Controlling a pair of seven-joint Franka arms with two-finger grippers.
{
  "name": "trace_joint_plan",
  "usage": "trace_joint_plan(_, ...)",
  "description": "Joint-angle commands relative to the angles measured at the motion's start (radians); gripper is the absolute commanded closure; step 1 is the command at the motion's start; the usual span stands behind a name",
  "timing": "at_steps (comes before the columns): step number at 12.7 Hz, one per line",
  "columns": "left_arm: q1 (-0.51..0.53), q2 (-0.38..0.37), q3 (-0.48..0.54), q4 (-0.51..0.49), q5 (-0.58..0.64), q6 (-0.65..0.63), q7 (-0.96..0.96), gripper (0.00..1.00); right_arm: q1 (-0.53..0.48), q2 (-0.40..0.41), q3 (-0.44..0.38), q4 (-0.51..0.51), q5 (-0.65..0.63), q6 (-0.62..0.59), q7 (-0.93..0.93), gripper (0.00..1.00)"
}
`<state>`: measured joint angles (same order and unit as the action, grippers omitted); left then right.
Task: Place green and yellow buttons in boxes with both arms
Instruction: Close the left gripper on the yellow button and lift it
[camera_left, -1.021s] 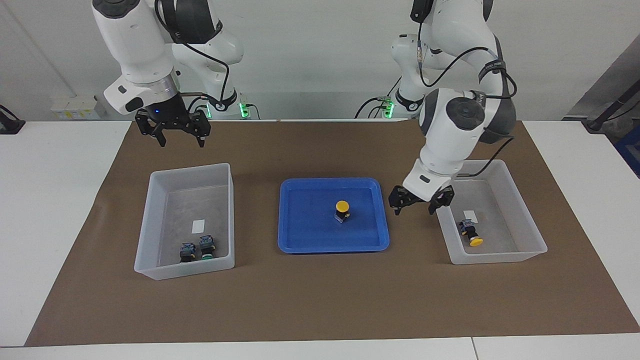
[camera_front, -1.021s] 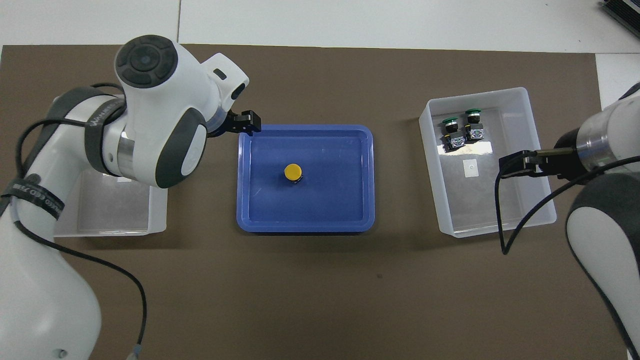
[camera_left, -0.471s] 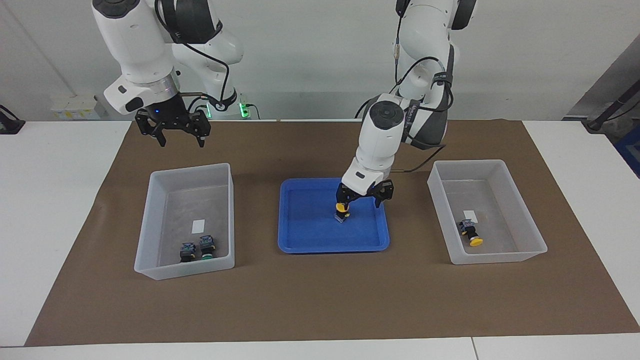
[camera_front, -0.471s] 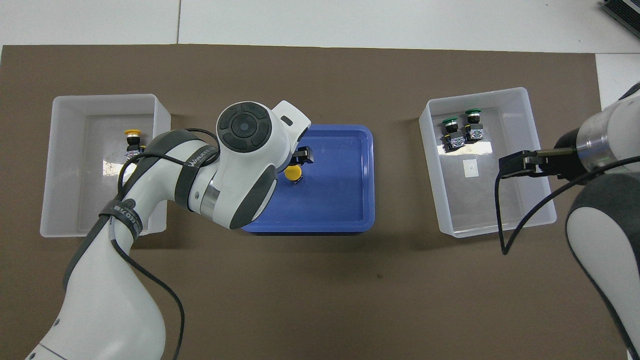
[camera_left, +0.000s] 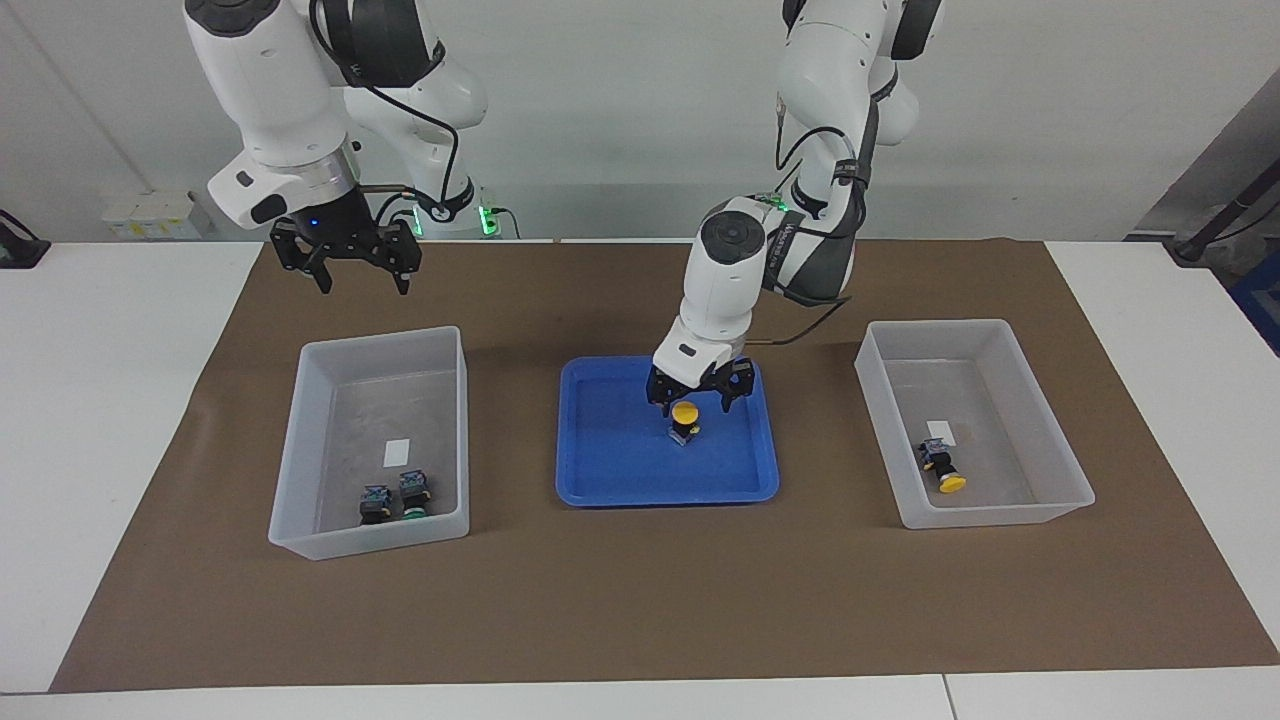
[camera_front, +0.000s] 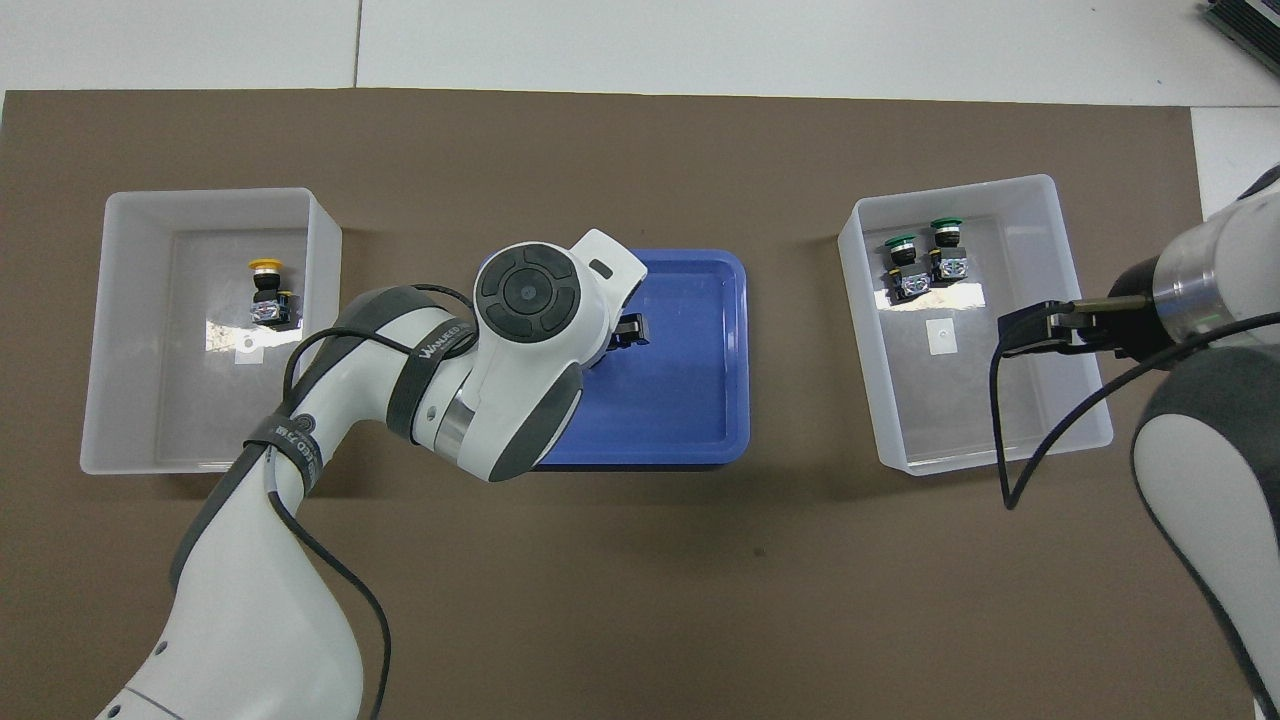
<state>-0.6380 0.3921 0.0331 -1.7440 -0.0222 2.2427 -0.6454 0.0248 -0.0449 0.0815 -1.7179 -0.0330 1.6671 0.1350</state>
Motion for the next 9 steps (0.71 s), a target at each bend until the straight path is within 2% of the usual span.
trace_joint_plan(1,-0.019,-0.010,0.018,-0.058,-0.001,0.076,-0.022,0.03,0.001,-0.012,-0.009,-0.015,0.028,0.005,-0.014,0.00)
trace_joint_plan(7,-0.025,0.019,0.018,-0.080,-0.001,0.155,-0.063,0.14,0.001,-0.012,-0.009,-0.015,0.028,0.005,-0.014,0.00)
trace_joint_plan(9,-0.026,0.022,0.018,-0.078,-0.001,0.167,-0.073,0.21,0.001,-0.012,-0.009,-0.015,0.028,0.005,-0.014,0.00)
